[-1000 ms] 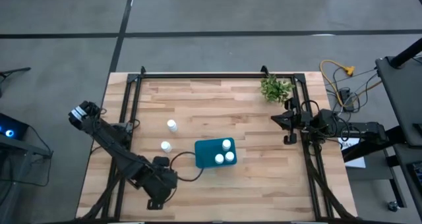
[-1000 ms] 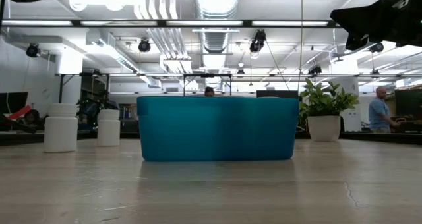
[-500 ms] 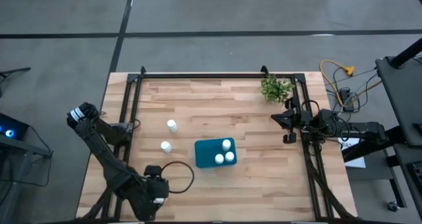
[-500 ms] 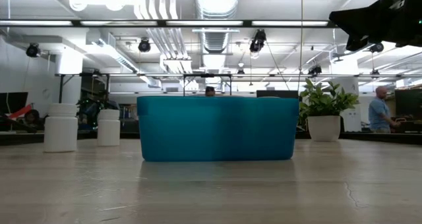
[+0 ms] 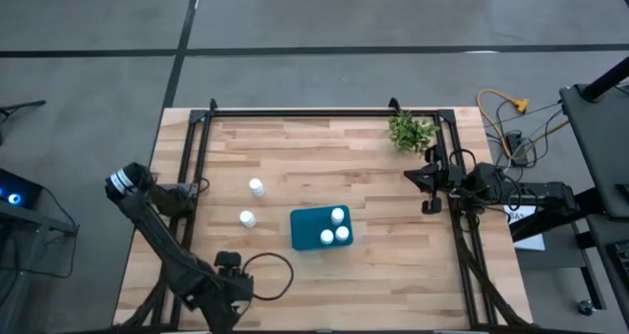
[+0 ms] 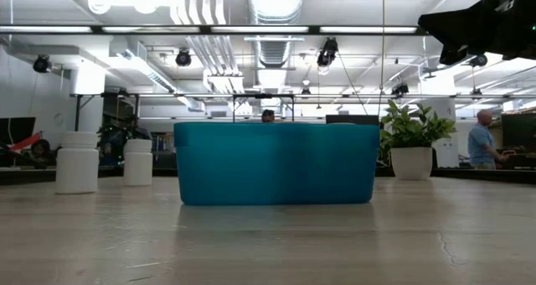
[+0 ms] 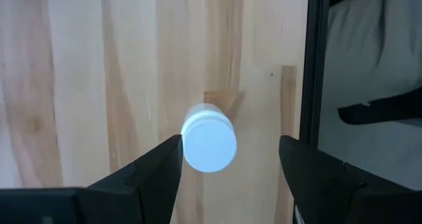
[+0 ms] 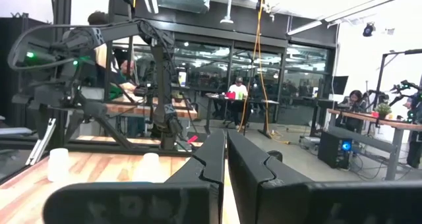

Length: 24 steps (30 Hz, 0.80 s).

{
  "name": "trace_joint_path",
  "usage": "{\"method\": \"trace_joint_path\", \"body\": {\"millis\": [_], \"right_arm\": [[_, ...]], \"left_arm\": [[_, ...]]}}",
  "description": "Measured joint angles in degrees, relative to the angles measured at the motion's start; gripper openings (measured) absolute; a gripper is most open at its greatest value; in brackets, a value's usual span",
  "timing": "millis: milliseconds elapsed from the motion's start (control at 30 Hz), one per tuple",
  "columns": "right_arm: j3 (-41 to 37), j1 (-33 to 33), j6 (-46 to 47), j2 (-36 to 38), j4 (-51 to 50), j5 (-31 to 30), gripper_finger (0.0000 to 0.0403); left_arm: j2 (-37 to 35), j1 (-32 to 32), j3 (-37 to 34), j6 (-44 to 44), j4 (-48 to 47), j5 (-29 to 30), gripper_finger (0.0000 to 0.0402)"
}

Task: Pick and place pill bottles into a basket
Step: Put the medicine bottle into the blue bin

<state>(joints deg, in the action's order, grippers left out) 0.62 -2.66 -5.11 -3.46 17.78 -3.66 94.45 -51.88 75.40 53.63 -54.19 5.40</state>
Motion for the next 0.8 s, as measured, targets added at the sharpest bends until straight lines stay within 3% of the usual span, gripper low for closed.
{"method": "trace_joint_path", "body": {"millis": [800], "right_arm": [[-0.01,-0.01,-0.88,0.0,0.0,-0.07,0.0008]], "left_arm": [[2.23,0.15,-0.07,-0.03,4.65,-0.39,0.0235]]}}
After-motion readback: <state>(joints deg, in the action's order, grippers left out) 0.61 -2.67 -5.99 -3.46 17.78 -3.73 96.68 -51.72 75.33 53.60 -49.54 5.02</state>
